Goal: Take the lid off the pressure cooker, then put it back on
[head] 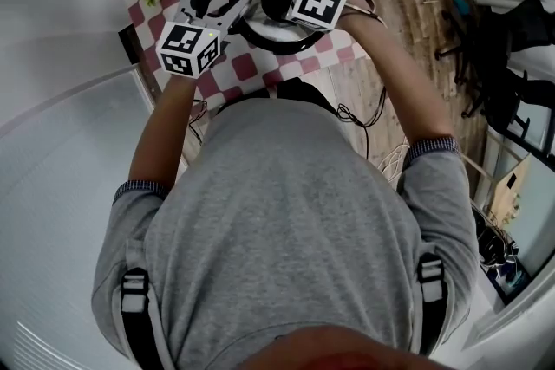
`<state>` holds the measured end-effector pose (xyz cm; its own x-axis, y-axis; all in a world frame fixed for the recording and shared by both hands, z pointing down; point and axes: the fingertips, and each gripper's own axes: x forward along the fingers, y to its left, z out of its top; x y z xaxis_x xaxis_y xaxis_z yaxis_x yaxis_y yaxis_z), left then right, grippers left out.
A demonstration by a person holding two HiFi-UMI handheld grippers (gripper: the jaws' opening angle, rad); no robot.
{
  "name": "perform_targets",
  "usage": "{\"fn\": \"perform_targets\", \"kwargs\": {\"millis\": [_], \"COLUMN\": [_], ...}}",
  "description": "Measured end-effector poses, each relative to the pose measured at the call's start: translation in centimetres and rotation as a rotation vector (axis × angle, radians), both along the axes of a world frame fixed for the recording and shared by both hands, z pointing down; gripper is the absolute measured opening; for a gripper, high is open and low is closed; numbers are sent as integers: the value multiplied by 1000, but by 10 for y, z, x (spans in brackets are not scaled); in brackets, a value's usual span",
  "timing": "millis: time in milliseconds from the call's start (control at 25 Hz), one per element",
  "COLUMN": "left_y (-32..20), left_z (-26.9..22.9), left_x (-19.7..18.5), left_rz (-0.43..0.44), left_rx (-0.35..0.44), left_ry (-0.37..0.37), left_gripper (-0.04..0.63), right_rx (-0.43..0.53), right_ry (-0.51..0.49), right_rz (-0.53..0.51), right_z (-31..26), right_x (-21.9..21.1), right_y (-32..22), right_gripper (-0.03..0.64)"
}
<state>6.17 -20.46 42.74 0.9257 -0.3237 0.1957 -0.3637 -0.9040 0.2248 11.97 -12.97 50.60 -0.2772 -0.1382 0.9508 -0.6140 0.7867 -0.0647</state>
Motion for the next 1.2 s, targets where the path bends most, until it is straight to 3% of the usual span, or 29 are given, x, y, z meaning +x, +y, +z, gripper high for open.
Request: {"fn": "perform_targets", "kwargs": {"millis": [240, 440, 600, 840, 1200], "left_y": [-4, -7, -7, -7, 3], "left_z": [19, 29, 34, 46, 49], "left_x": [-8, -9, -9, -14, -32], "left_rz": [-20, -29, -33, -44, -3], "left_rx": [-110, -226, -367, -660, -867], "left_ry": [-40, -29, 22, 155, 277], "left_gripper": [327, 334, 345, 364, 352], "right_rx": [7, 40, 54, 93, 135], "right_ry": [7, 17, 8, 14, -11], "right_rz": [-27, -43, -66, -102, -179], "right_z": [-5, -13, -24, -34, -47], "right_x": [1, 2, 0, -3, -24], "right_y": [2, 1, 1, -1, -5], "right_gripper": [291, 291, 291, 291, 291]}}
